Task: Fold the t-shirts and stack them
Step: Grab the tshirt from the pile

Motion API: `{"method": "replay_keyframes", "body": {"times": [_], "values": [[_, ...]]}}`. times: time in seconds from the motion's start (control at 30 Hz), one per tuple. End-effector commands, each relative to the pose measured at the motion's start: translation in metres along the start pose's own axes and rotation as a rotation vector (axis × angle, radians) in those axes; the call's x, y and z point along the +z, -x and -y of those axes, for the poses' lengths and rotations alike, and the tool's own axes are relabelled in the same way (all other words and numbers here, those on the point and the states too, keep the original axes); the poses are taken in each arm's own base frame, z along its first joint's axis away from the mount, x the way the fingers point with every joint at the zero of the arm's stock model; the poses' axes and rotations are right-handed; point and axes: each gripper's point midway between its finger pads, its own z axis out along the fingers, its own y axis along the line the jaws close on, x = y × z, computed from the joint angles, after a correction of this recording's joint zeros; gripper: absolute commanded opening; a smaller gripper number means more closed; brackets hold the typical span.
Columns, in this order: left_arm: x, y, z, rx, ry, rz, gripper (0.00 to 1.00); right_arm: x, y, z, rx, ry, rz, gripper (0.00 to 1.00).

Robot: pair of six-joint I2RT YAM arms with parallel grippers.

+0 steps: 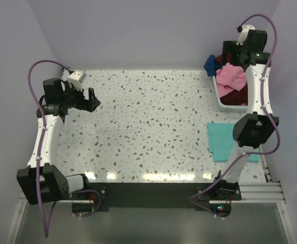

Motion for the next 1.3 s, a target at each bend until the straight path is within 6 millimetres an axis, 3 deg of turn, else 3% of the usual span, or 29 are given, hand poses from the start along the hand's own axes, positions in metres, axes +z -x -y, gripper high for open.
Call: {"method": "replay_keyframes", "body": {"times": [0.0, 0.07, 0.23, 0.37, 0.5, 0.6, 0.73, 0.77, 0.8, 0.9, 0.93, 1.03, 1.07, 1.13, 1.17, 1.23, 1.27], "values": [[-0.001, 0.025, 0.005, 0.008, -0.034, 0.064, 1.0, 0.022, -0.004, 0.012, 0.052, -0.072, -0.031, 0.99], [0.002, 0.023, 0.005, 0.003, -0.042, 0.056, 1.0, 0.04, -0.011, 0.025, 0.067, -0.118, -0.053, 0.99], [0.009, 0.015, 0.002, -0.006, -0.049, 0.036, 1.0, 0.076, -0.036, 0.035, 0.05, -0.138, -0.114, 0.94], [0.014, 0.013, 0.0, -0.01, -0.049, 0.033, 1.0, 0.095, -0.056, 0.043, 0.022, -0.173, -0.161, 0.91], [0.015, 0.016, -0.003, -0.011, -0.045, 0.039, 1.0, 0.11, -0.074, 0.055, -0.005, -0.227, -0.194, 0.81], [0.016, 0.016, -0.004, -0.008, -0.046, 0.035, 1.0, 0.113, -0.078, 0.062, -0.016, -0.264, -0.202, 0.65], [0.015, 0.021, -0.006, 0.002, -0.034, 0.038, 1.0, 0.105, -0.075, 0.063, -0.03, -0.264, -0.205, 0.27], [0.014, 0.023, -0.006, 0.005, -0.032, 0.043, 1.0, 0.1, -0.069, 0.062, -0.034, -0.257, -0.196, 0.2], [0.014, 0.025, -0.007, 0.006, -0.029, 0.046, 1.0, 0.095, -0.066, 0.062, -0.034, -0.256, -0.192, 0.0], [0.012, 0.03, -0.004, 0.005, -0.039, 0.055, 1.0, 0.07, -0.039, 0.05, -0.025, -0.188, -0.134, 0.0], [0.011, 0.031, -0.004, 0.003, -0.04, 0.056, 1.0, 0.05, -0.02, 0.045, -0.023, -0.163, -0.084, 0.0], [0.008, 0.033, 0.0, -0.002, -0.052, 0.061, 1.0, 0.017, 0.015, 0.009, -0.022, 0.019, 0.027, 0.0], [0.006, 0.034, 0.002, -0.001, -0.052, 0.066, 1.0, -0.01, 0.037, 0.0, -0.027, 0.067, 0.094, 0.0], [0.004, 0.035, 0.005, 0.001, -0.059, 0.07, 1.0, -0.039, 0.059, -0.037, -0.046, 0.245, 0.175, 0.0], [0.001, 0.037, 0.006, 0.002, -0.058, 0.076, 1.0, -0.067, 0.077, -0.048, -0.066, 0.288, 0.241, 0.0], [0.0, 0.036, 0.006, 0.001, -0.057, 0.074, 1.0, -0.099, 0.097, -0.08, -0.102, 0.401, 0.323, 0.0], [-0.001, 0.036, 0.006, 0.001, -0.054, 0.074, 1.0, -0.125, 0.111, -0.091, -0.122, 0.434, 0.382, 0.0]]}}
